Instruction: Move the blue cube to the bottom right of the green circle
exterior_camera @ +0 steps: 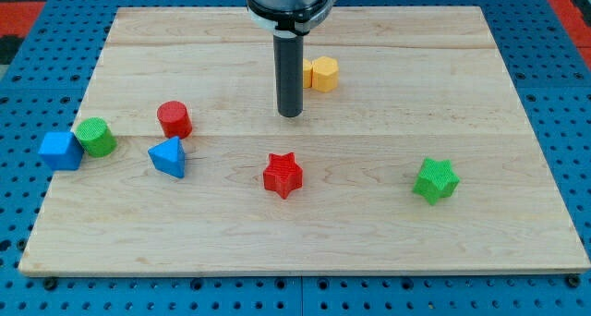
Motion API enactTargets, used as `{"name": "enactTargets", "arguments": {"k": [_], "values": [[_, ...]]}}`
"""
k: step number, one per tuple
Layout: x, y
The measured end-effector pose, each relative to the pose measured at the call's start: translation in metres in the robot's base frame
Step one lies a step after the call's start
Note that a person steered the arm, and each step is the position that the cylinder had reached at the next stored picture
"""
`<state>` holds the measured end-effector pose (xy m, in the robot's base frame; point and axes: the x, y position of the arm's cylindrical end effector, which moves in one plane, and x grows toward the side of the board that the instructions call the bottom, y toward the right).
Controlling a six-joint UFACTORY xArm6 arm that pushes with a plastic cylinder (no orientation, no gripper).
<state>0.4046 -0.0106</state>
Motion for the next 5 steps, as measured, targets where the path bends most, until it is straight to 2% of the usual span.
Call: {"name": "enactTargets", "arguments": {"k": [3,4,5], "values": [[0.001,-0.018],[0.006,-0.059],[-0.035,-0.110]]}}
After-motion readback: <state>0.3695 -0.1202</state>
